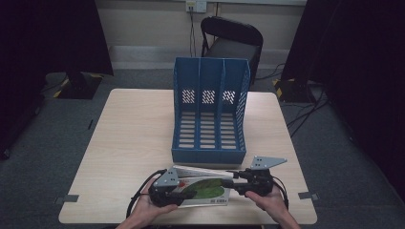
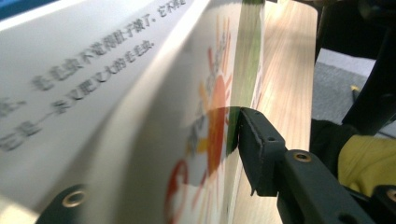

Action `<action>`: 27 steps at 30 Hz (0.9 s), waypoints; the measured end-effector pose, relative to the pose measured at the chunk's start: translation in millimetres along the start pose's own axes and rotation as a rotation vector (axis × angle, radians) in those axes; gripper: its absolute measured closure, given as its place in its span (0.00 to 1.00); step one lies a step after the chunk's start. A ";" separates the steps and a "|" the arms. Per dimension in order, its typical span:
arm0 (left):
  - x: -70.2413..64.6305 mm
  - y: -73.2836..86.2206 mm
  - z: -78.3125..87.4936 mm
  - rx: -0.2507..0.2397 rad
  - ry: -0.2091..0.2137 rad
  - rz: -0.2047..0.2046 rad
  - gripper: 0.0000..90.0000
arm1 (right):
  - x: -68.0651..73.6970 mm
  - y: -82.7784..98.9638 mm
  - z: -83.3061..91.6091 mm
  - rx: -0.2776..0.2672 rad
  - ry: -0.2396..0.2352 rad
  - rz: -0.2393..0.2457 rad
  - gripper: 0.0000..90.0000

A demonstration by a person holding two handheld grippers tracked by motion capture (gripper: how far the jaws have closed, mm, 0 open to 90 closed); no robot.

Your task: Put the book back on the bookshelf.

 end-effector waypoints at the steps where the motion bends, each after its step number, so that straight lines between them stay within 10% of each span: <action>1: -0.1 0.2 0.0 -0.001 0.000 -0.005 0.74 | 0.7 0.3 0.1 0.001 -0.002 0.002 0.65; 12: 3.4 -0.4 -1.1 0.000 0.029 0.038 0.74 | 4.7 1.4 -23.0 0.082 -0.040 0.051 0.61; 27: 24.7 -6.3 37.0 -0.131 -0.073 0.149 0.50 | 10.2 1.5 -18.3 0.090 -0.051 0.107 0.79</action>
Point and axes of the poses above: each handheld gripper's, and its own axes: z roughly backward along the jaws, y roughly out of its underside, x roughly to its left, the point moved 2 cm from there along -z, roughly forward along the jaws, and after that the axes turned 9 degrees about z, right-handed, at the moved point
